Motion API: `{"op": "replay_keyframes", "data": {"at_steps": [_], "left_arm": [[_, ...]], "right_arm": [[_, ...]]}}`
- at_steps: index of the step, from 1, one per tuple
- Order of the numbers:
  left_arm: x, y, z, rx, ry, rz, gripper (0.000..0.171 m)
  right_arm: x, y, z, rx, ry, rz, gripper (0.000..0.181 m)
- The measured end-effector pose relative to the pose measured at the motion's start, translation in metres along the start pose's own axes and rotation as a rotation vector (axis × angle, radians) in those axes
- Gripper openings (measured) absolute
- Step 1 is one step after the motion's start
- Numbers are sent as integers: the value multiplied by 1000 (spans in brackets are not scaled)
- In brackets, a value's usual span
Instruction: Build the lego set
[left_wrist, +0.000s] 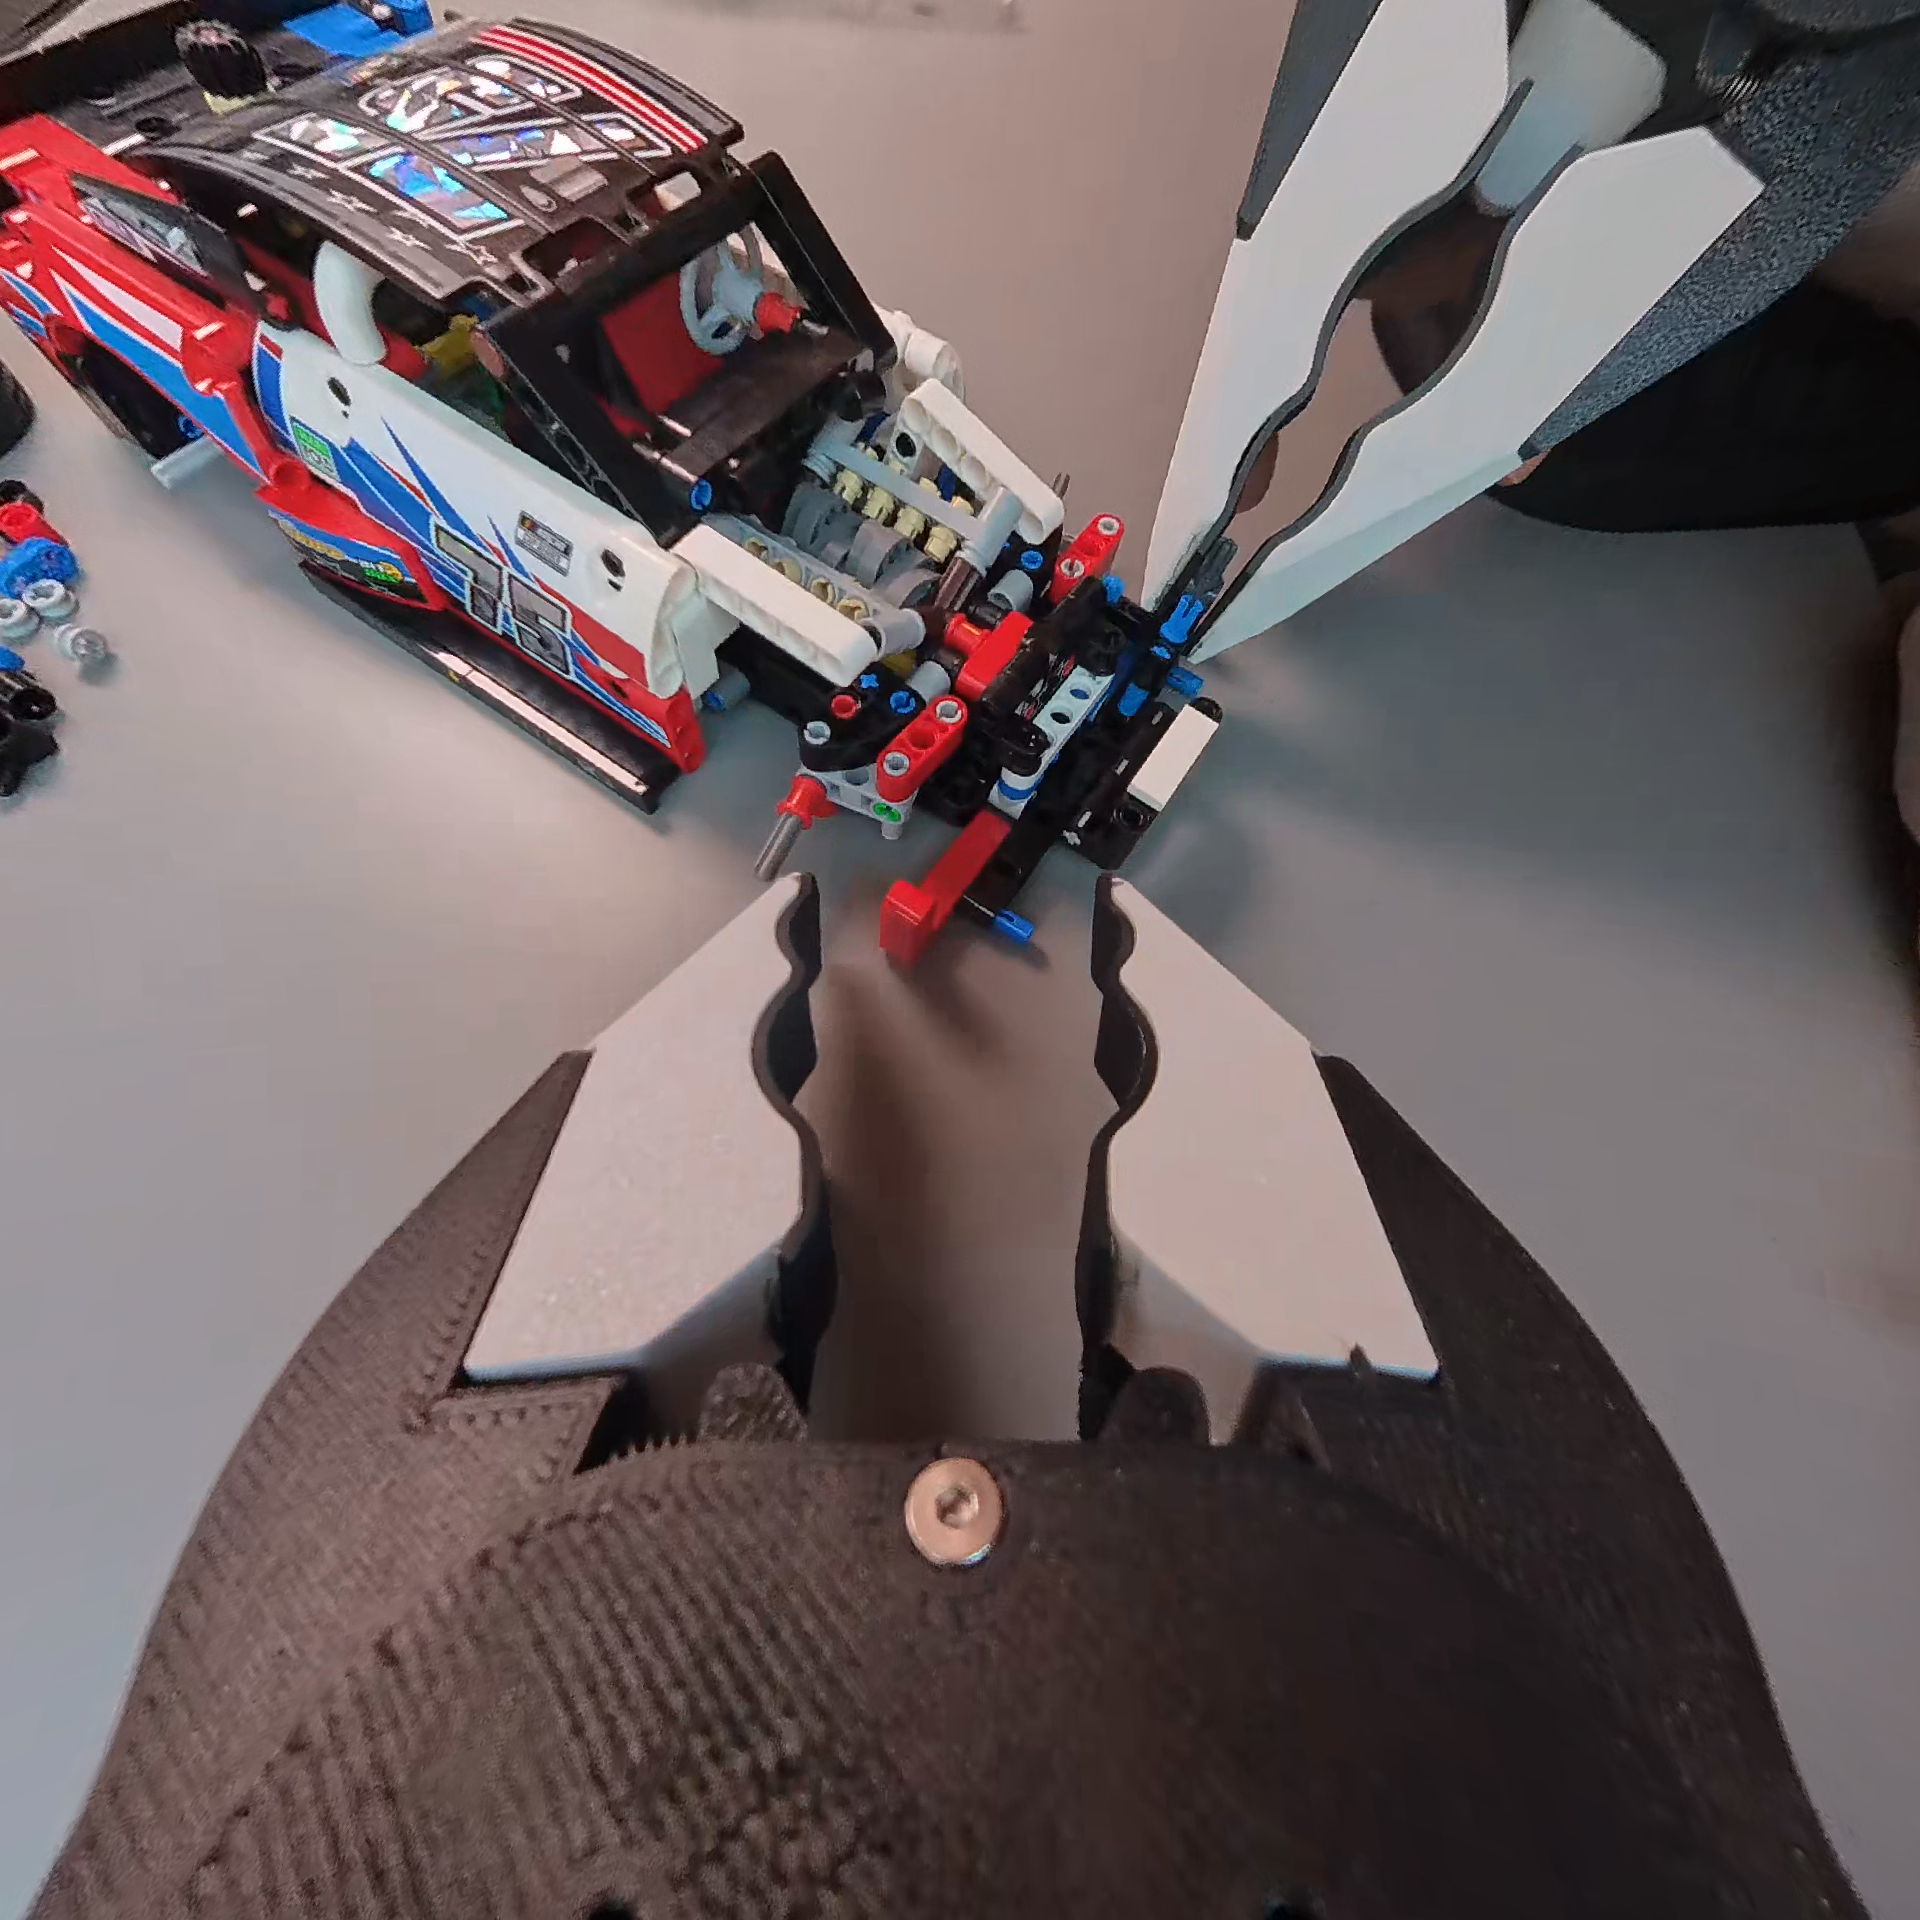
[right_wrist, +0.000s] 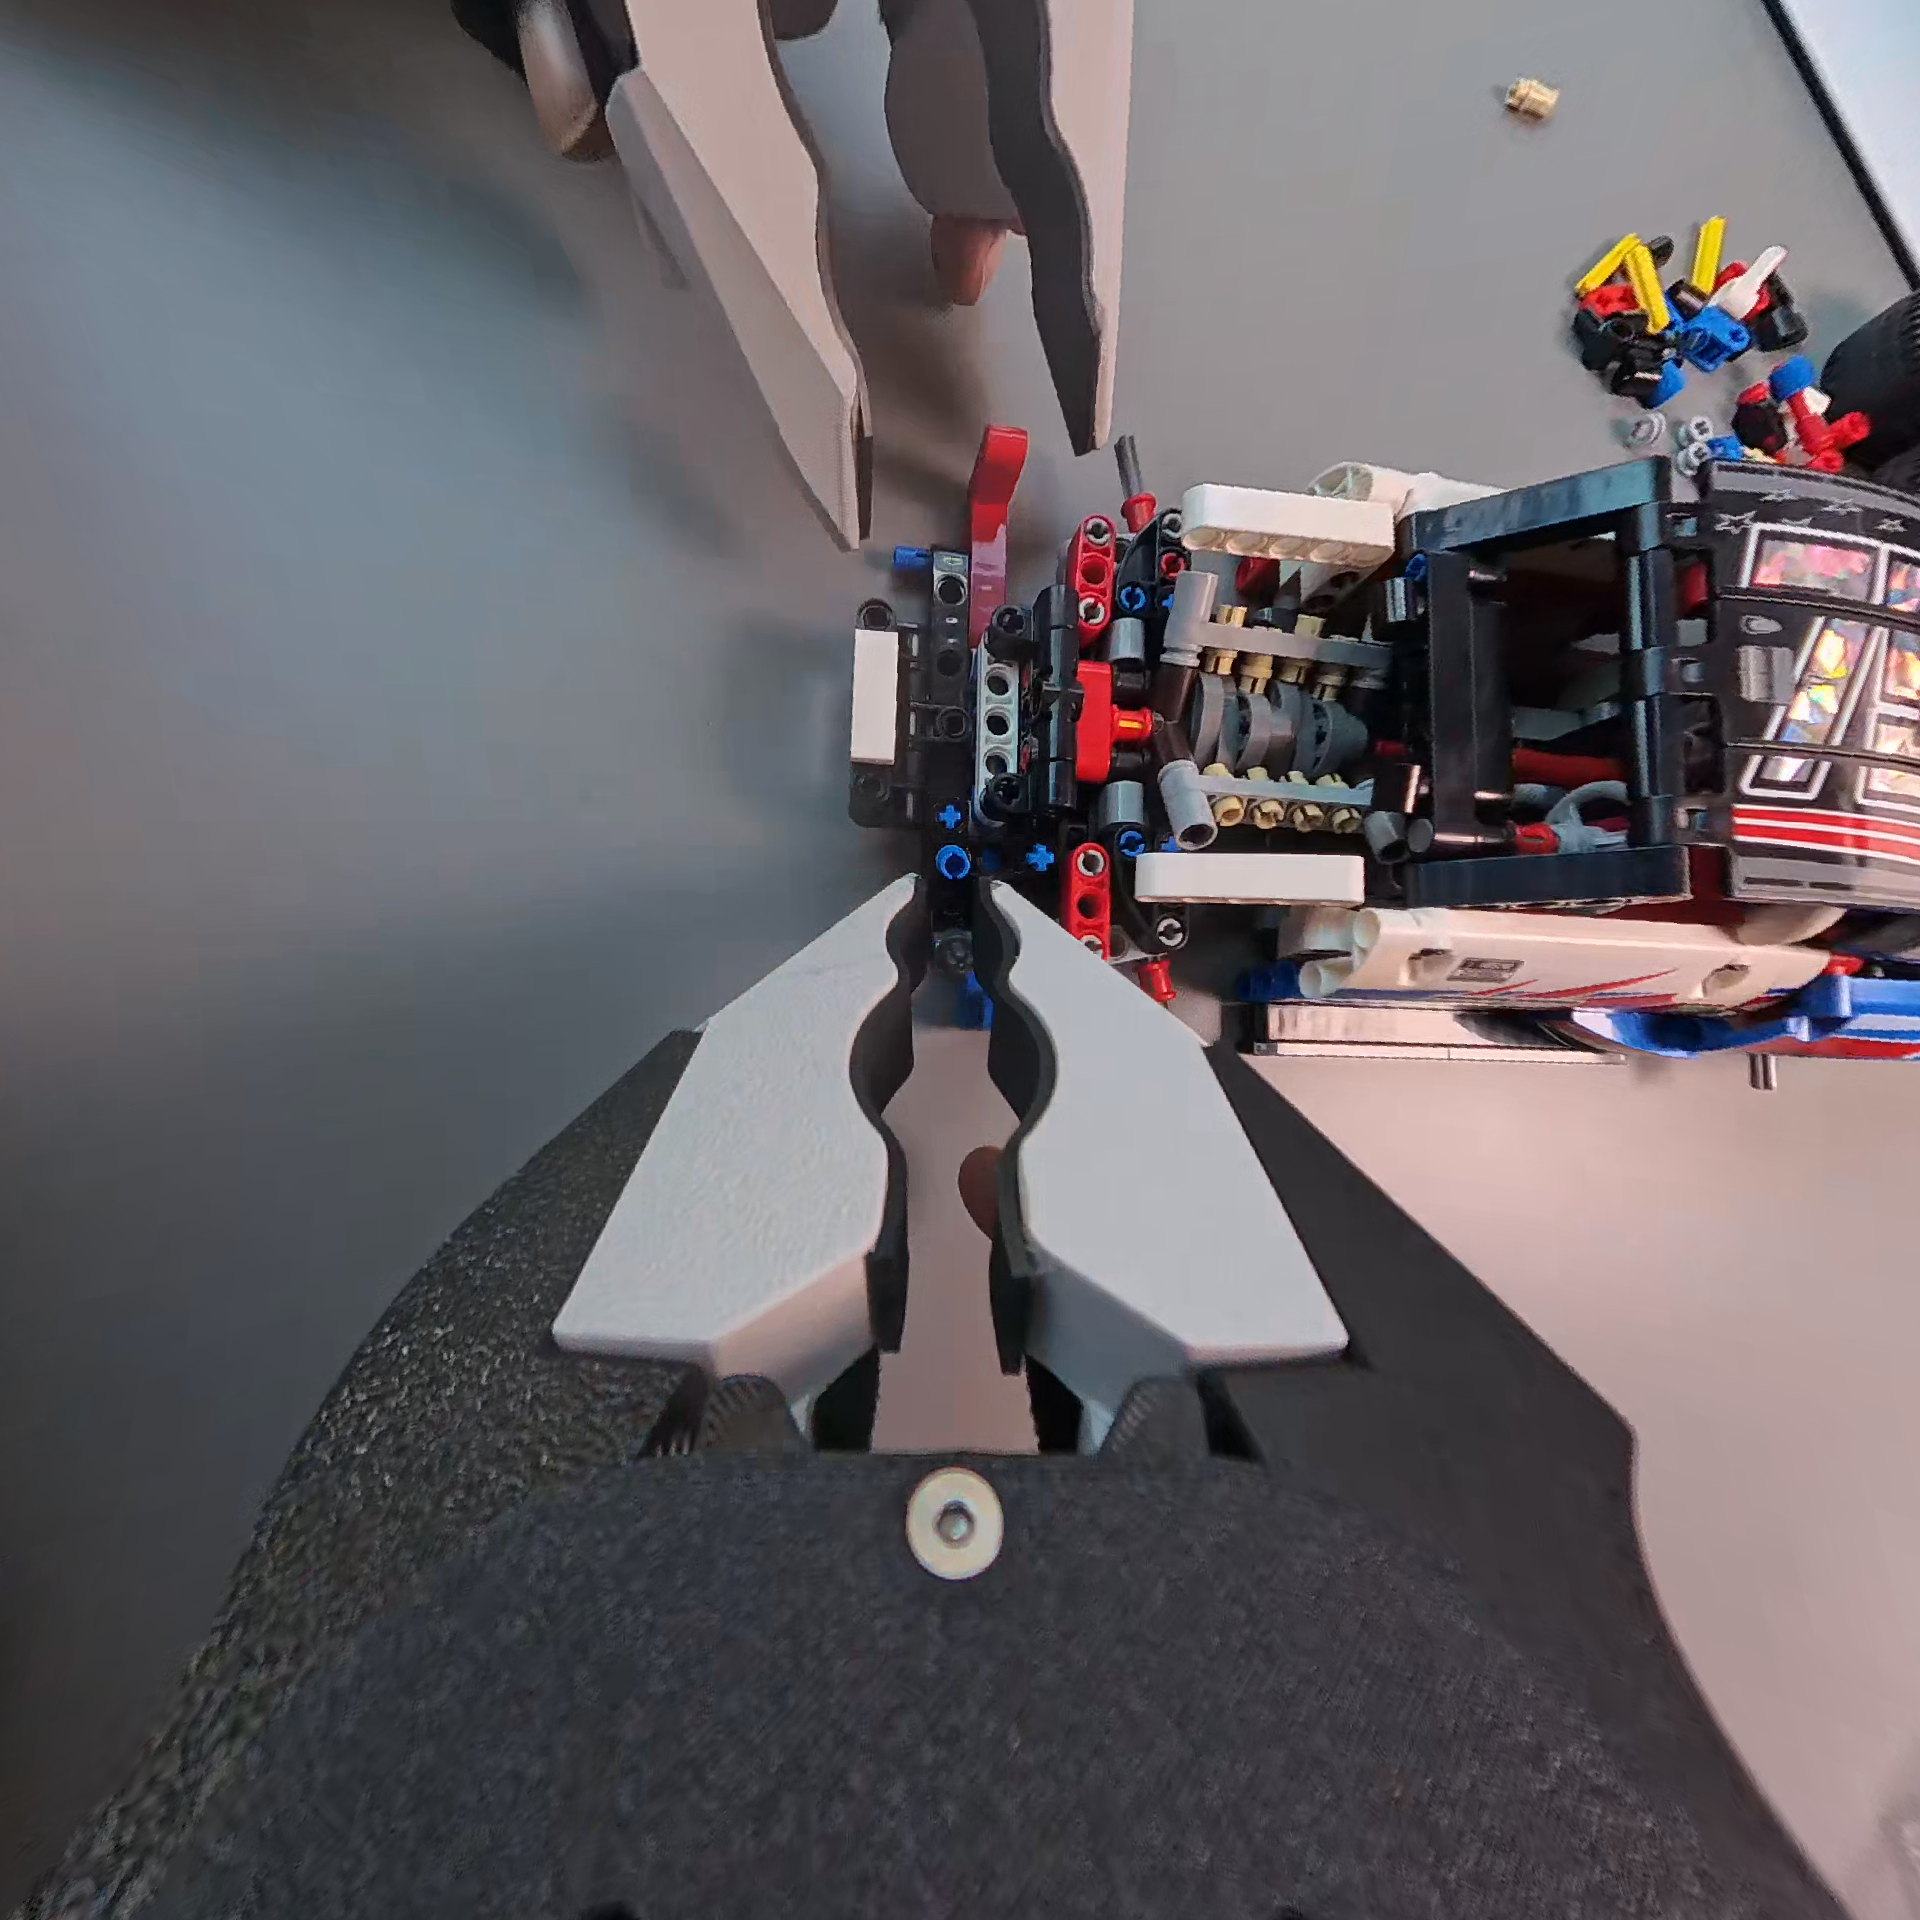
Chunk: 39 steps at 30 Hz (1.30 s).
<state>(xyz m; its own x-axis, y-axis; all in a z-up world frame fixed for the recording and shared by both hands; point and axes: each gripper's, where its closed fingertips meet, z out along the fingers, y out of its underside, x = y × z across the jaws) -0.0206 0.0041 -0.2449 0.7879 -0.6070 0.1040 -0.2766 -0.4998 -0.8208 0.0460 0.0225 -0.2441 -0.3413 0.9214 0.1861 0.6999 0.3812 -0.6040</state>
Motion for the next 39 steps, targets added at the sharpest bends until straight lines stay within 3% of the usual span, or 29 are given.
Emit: {"op": "replay_keyframes", "data": {"at_steps": [7,18,39], "left_arm": [[9,0,8,-30,11,16,46],[11,0,10,-38,-16,28,44],[11,1,8,-34,-13,22,42]], "right_arm": [[0,2,0,-102,-11,41,5],[0,3,0,-233,-55,-34,6],[2,-5,-5,-153,2,13,9]]}}
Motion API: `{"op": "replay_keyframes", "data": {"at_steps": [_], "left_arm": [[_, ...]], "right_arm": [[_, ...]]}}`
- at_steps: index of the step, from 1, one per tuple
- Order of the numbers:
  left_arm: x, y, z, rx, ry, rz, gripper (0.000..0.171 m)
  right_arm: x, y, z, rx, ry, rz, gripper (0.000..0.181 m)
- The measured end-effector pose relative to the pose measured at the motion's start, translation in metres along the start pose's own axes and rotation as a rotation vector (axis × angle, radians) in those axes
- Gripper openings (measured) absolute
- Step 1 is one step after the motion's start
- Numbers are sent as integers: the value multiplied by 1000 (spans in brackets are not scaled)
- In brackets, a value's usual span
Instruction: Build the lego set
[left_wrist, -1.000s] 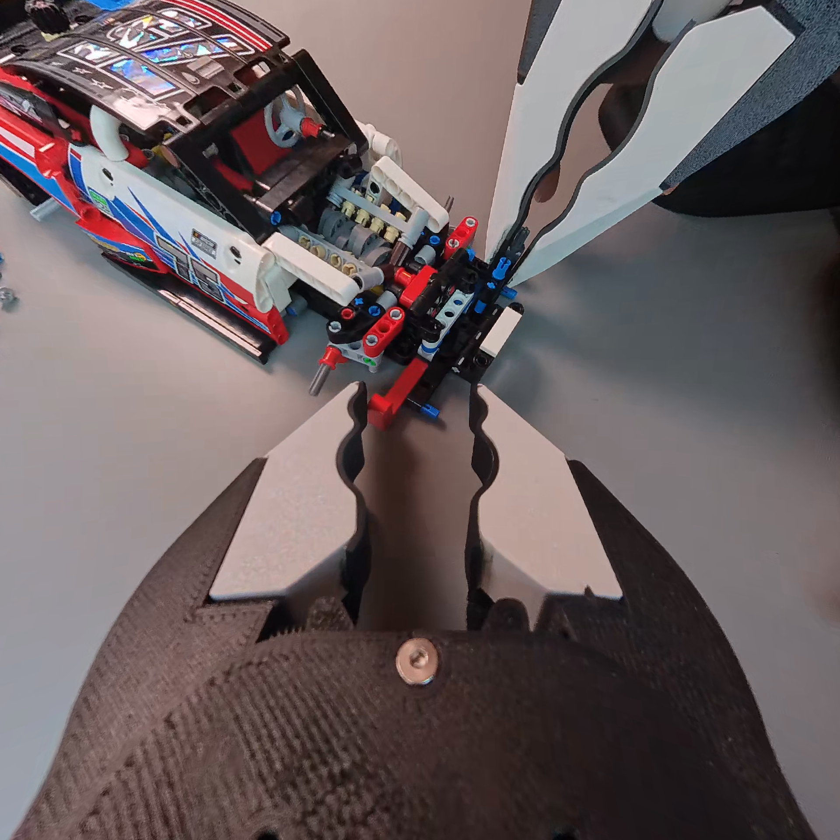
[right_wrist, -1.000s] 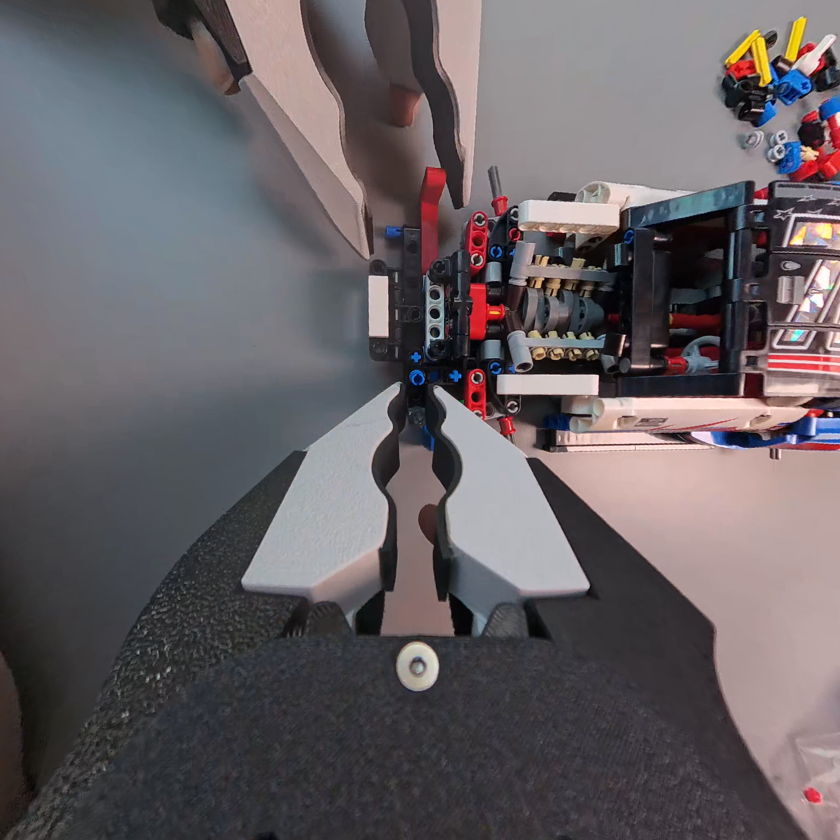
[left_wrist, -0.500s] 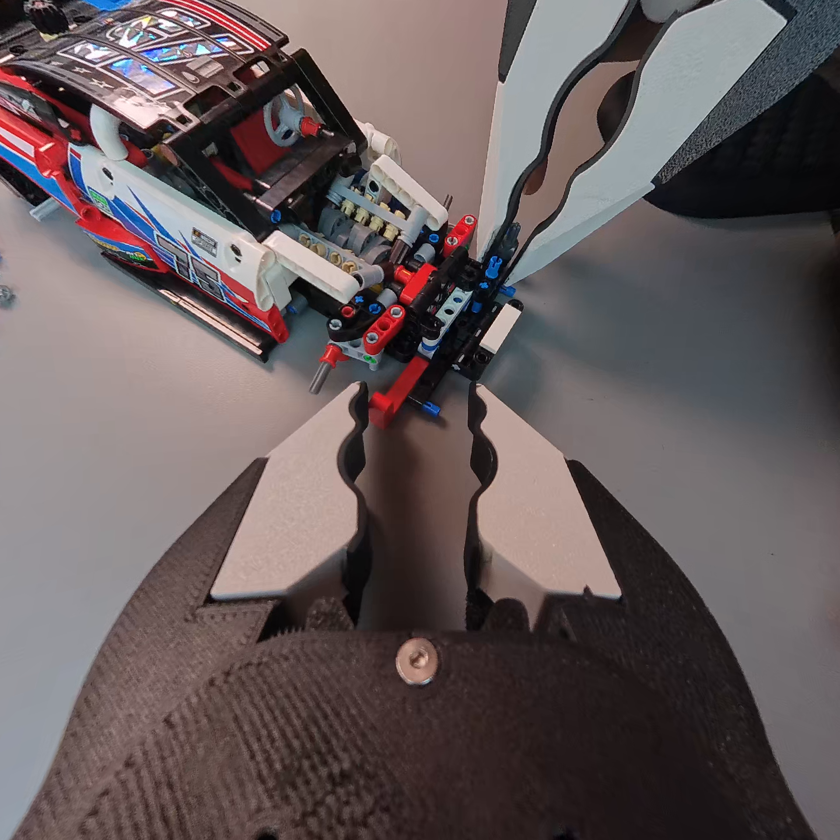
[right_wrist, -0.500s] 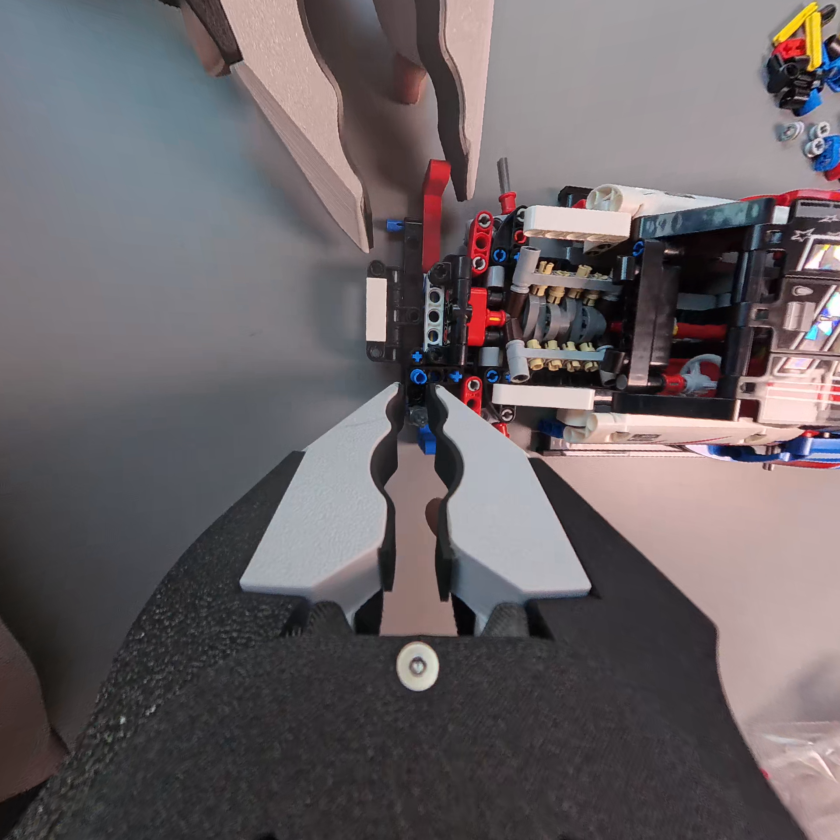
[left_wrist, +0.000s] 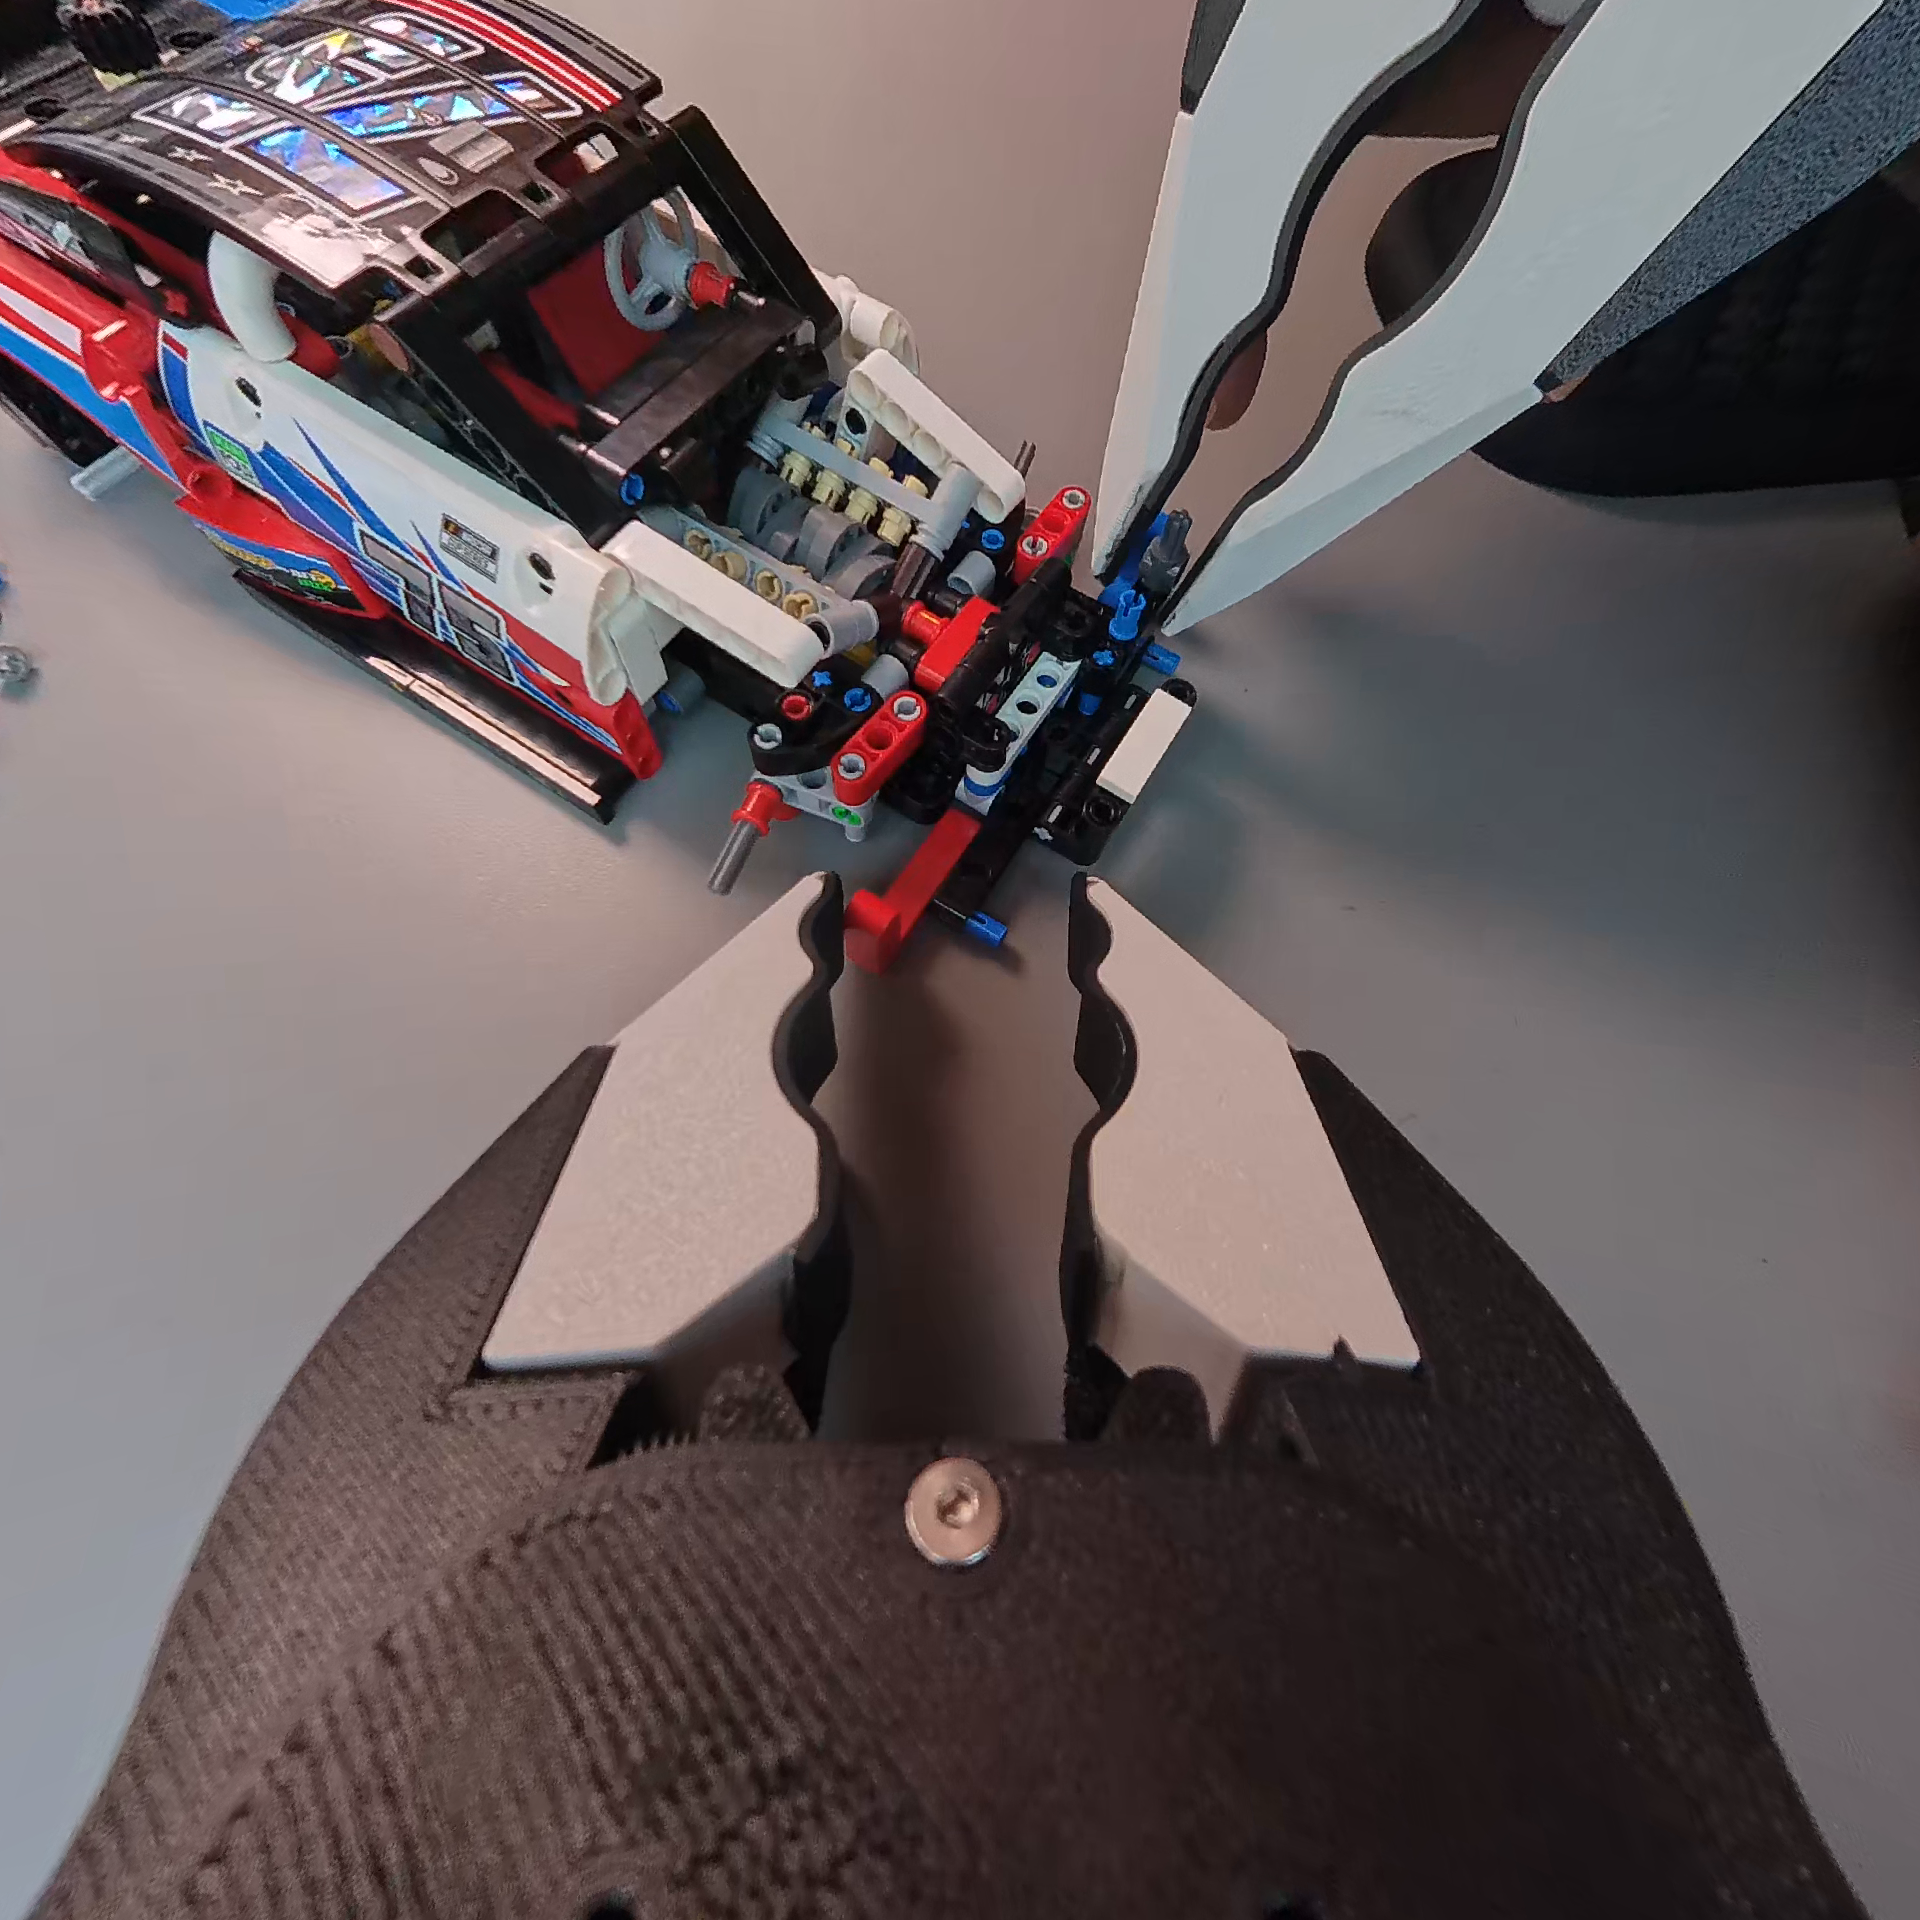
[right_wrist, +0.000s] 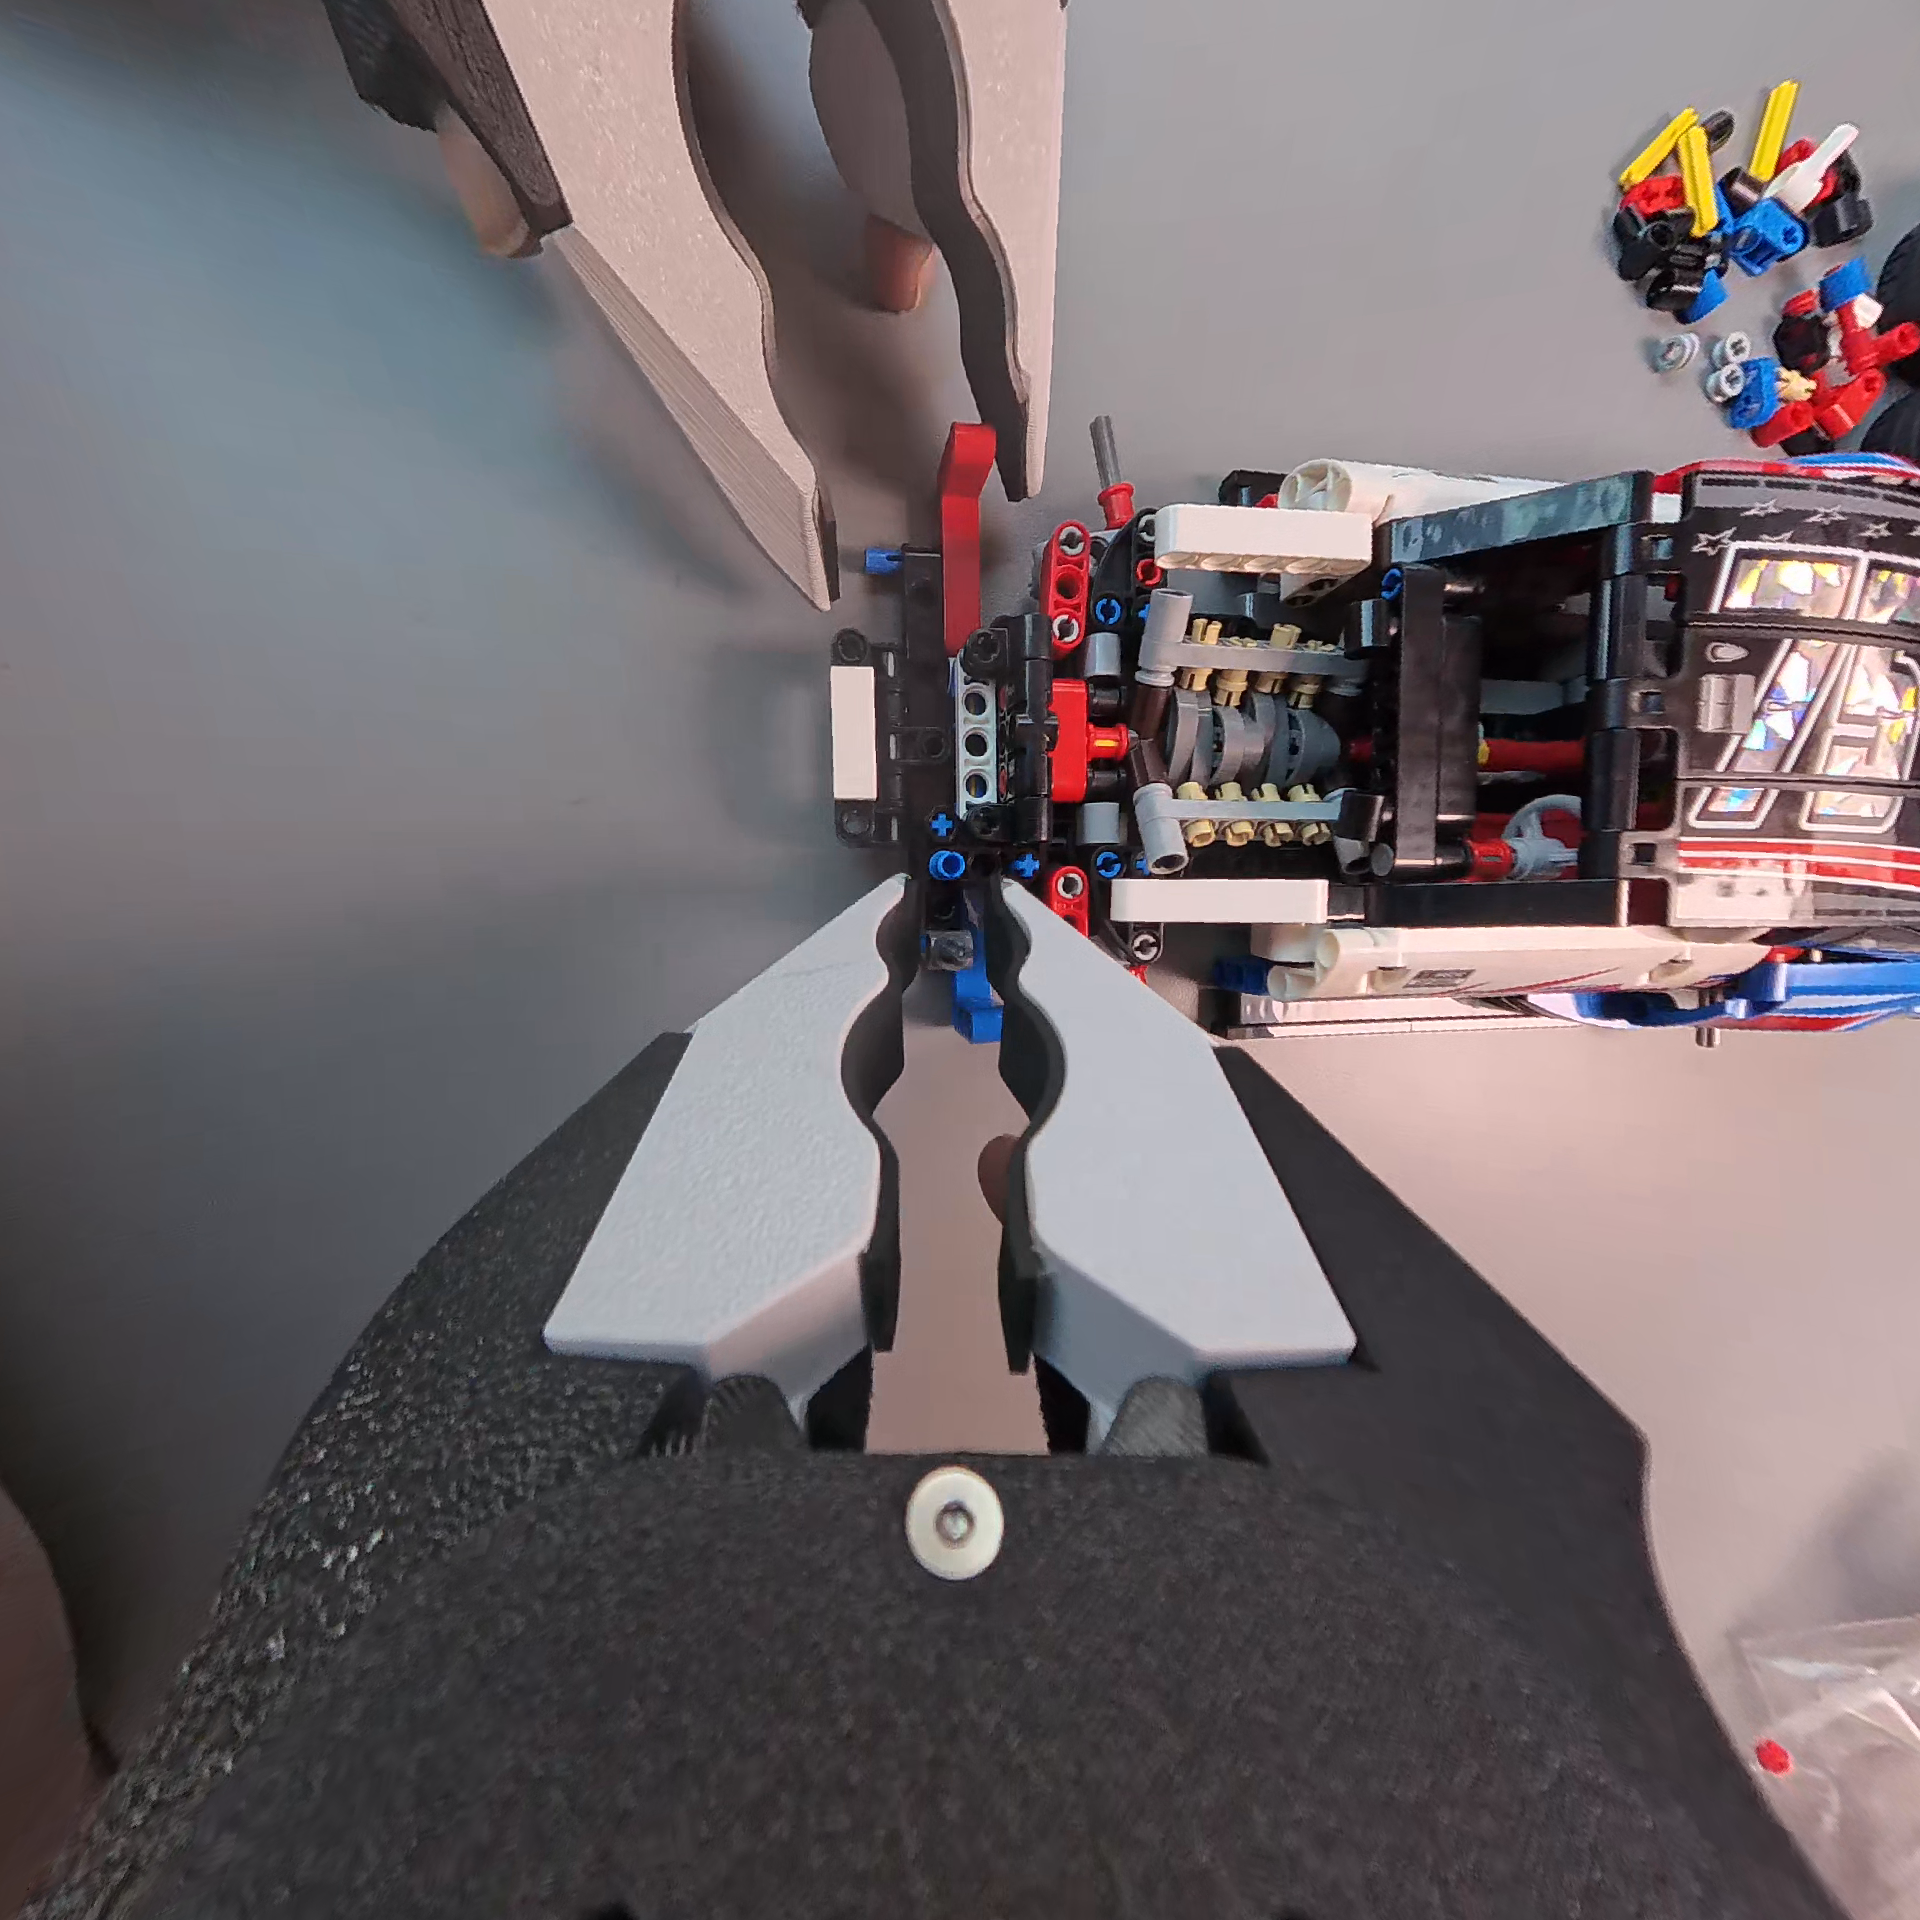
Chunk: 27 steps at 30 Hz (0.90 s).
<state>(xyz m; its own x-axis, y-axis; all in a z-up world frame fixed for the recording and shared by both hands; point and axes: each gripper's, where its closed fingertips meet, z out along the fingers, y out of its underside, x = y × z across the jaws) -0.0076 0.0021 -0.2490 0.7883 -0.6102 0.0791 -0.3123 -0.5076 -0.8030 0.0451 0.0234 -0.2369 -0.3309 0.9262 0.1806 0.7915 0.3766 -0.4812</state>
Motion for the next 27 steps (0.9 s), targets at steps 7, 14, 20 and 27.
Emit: {"op": "replay_keyframes", "data": {"at_steps": [7,14,20,27], "left_arm": [[0,0,0,-2,-4,6,43],[0,0,0,-3,-5,6,42],[-3,1,1,-7,-37,16,36],[-7,1,2,-20,-96,37,30]], "right_arm": [[-1,-3,4,1,3,-7,5],[-2,-2,5,-45,-19,-35,4],[-3,-2,6,-114,-32,-114,4],[-2,-2,6,-136,-18,-152,3]]}}
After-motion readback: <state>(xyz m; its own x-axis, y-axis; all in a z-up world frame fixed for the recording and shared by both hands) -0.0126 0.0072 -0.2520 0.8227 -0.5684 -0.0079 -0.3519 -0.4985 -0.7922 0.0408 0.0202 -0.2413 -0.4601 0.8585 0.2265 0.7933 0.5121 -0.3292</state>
